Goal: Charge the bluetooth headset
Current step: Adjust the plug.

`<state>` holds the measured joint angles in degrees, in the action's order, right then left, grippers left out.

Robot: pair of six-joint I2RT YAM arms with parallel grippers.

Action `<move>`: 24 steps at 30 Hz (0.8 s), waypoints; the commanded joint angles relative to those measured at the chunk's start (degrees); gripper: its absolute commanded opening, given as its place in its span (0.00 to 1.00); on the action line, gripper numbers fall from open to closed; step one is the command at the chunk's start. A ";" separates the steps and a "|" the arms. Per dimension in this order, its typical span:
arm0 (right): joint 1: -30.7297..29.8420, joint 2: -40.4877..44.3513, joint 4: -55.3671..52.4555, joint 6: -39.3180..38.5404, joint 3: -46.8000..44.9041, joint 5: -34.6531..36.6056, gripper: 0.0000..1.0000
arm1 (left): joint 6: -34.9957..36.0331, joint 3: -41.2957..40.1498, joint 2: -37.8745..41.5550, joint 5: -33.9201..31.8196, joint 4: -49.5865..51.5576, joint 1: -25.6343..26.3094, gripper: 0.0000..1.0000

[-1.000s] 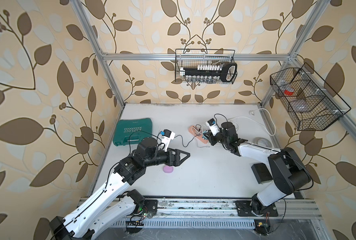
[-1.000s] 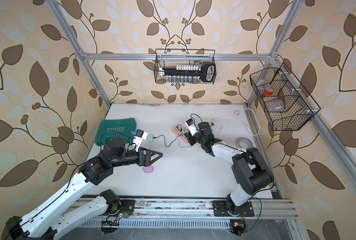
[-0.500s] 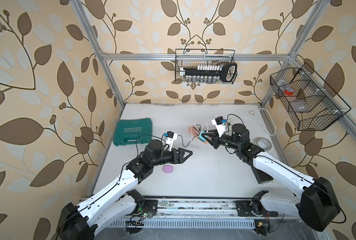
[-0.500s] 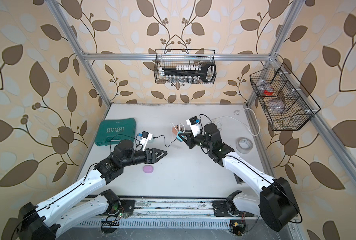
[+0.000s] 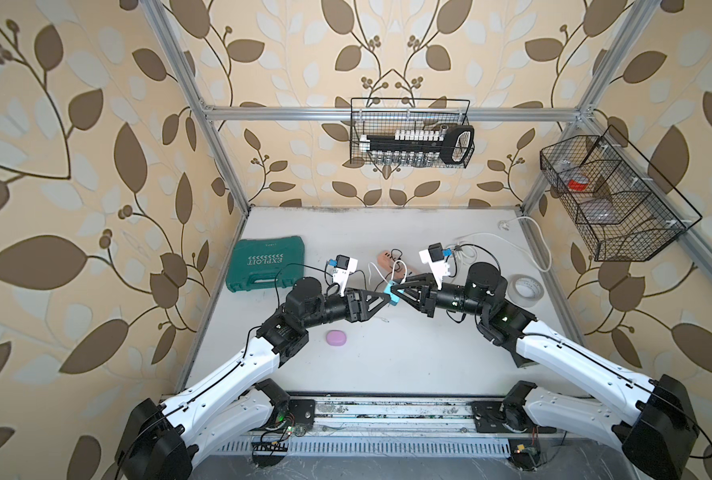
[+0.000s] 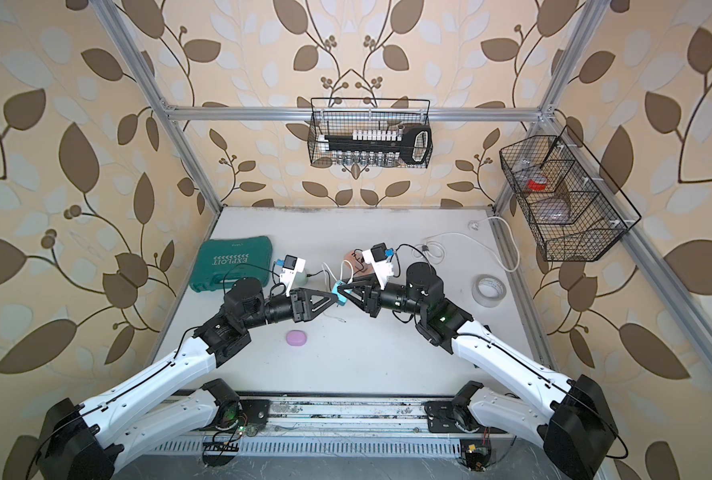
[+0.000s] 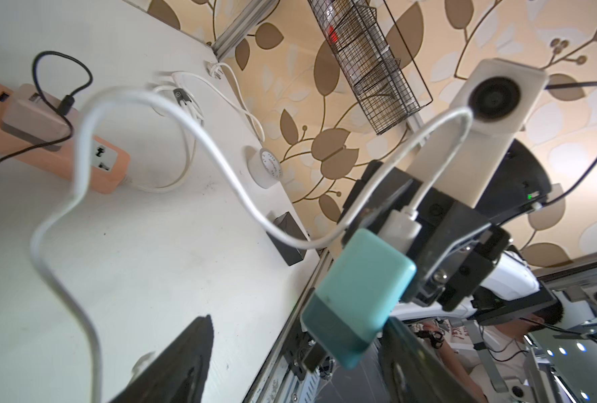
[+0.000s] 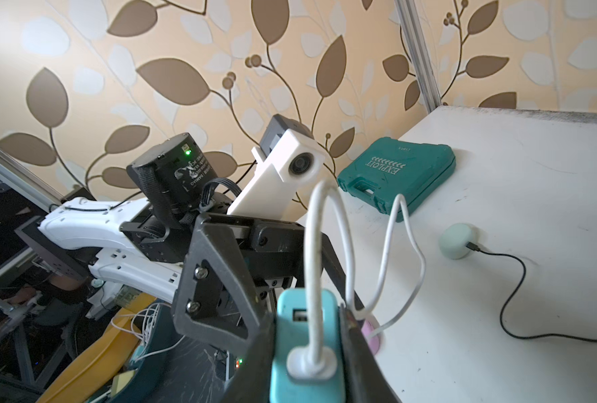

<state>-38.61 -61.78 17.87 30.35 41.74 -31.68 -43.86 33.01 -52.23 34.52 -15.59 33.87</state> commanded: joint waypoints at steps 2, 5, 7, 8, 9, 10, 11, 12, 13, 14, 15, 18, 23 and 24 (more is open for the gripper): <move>-1.24 0.50 5.76 4.78 -1.04 -1.96 0.16 | 0.34 2.70 0.27 3.54 -3.91 -0.74 0.70; -1.55 0.30 7.12 5.88 -0.88 -2.38 0.16 | 0.36 3.52 0.28 5.88 -4.61 -0.82 0.64; -1.54 0.34 7.94 6.53 -0.89 -2.16 0.16 | 0.18 3.89 0.26 7.27 -5.08 -0.89 0.58; -1.51 0.26 8.56 6.98 -0.97 -2.28 0.16 | 0.05 3.98 0.21 7.92 -5.37 -0.89 0.55; -1.56 0.12 9.34 7.70 -0.95 -2.48 0.16 | -0.04 4.07 0.28 8.46 -5.66 -0.85 0.53; -1.56 -0.08 10.16 8.60 -1.01 -2.87 0.16 | -0.24 4.07 0.32 8.91 -5.93 -0.82 0.52; -1.56 -0.26 10.74 9.33 -1.06 -3.11 0.16 | -0.35 4.07 0.47 9.38 -6.24 -0.82 0.50; -1.55 -0.41 11.10 10.08 -1.05 -3.12 0.17 | -0.57 4.07 0.65 9.87 -6.56 -0.82 0.47; -1.56 -0.60 11.34 10.65 -0.98 -3.20 0.17 | -0.66 4.15 0.87 10.31 -7.10 -0.83 0.44; -1.56 -0.82 11.35 10.85 -0.87 -3.44 0.17 | -0.73 4.24 1.02 10.60 -7.18 -0.84 0.41; -1.56 -0.99 11.39 11.07 -0.75 -3.54 0.17 | -0.66 4.42 1.24 10.74 -7.17 -0.86 0.39; -1.63 -1.24 11.49 11.82 -0.42 -3.83 0.20 | -0.15 5.16 1.42 11.85 -6.55 -0.83 0.28; -1.64 -0.62 5.95 10.19 1.28 -4.51 0.34 | 1.36 6.22 1.70 12.59 -4.15 -0.83 0.17; -1.64 -0.14 3.38 9.02 1.97 -4.23 0.38 | 1.86 6.27 1.83 12.58 -3.40 -0.87 0.15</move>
<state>-39.79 -62.52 26.57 41.15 41.58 -35.62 -44.23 36.73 -51.37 46.22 -18.94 33.01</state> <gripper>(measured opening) 0.363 0.301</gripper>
